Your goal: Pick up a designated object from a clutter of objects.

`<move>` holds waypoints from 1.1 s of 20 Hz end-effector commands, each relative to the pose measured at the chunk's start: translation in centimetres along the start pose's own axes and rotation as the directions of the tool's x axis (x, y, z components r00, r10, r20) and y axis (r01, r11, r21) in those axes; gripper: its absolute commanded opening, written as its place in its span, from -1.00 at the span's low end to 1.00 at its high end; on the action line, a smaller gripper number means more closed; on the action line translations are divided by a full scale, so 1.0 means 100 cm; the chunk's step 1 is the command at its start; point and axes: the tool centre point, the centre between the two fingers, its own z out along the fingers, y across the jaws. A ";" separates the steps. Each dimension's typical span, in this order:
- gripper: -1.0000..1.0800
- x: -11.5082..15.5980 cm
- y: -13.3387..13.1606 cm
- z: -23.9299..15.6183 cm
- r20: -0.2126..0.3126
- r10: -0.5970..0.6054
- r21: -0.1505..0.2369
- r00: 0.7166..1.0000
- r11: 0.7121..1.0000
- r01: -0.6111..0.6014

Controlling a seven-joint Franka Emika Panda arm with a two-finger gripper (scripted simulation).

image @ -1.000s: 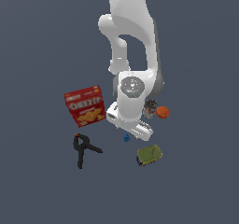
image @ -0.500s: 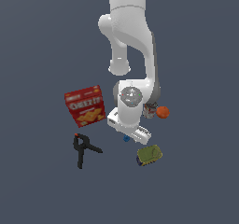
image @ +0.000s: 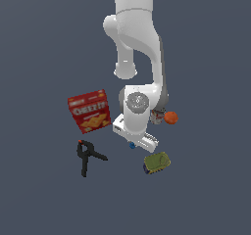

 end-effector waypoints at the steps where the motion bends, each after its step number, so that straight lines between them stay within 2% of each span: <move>1: -1.00 0.000 0.000 0.000 0.000 0.000 0.000 1.000 1.000 0.000; 12: -1.00 -0.008 -0.001 -0.012 0.000 0.000 0.000 1.000 1.000 0.000; 22: -1.00 -0.041 -0.005 -0.064 0.000 0.000 0.000 1.000 1.000 0.000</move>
